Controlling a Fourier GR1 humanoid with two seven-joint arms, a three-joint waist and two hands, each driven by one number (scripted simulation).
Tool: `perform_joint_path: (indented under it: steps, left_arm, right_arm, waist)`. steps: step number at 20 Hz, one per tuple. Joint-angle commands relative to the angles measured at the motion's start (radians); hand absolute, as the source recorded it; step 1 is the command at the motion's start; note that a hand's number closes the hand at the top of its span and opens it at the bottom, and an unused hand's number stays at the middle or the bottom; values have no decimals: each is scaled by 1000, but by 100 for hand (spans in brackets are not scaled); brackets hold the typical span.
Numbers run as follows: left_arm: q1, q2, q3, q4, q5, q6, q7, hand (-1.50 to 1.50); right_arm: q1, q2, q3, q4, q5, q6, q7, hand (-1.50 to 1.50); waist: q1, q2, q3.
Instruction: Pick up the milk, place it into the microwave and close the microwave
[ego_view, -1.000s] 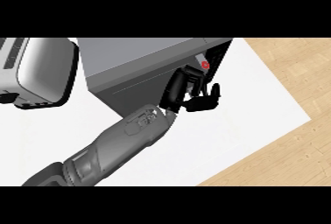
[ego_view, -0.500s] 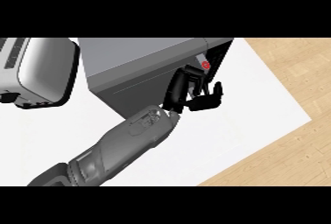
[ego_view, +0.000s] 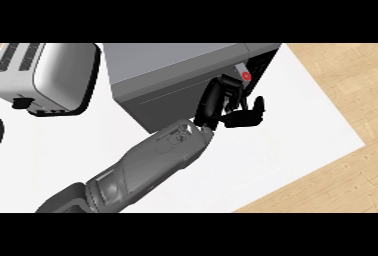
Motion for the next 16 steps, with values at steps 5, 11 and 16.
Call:
perform_joint_path:
  steps: [5, 11, 16]
  left_arm:
    - [-7, 71, 55, 165, 51, -27, 7, 150]
    - [-7, 108, 37, 191, 73, -50, -17, -150]
    - [6, 103, 22, 198, 99, -77, -30, -150]
  right_arm:
    - [15, -24, -55, -14, -28, -14, 15, -150]
    - [38, -31, -92, -27, -44, -30, 24, -150]
    - [64, -42, -115, -52, -65, -34, 43, -150]
  waist:
    - [64, 9, -3]
    - [102, 6, -5]
    - [110, 0, -6]
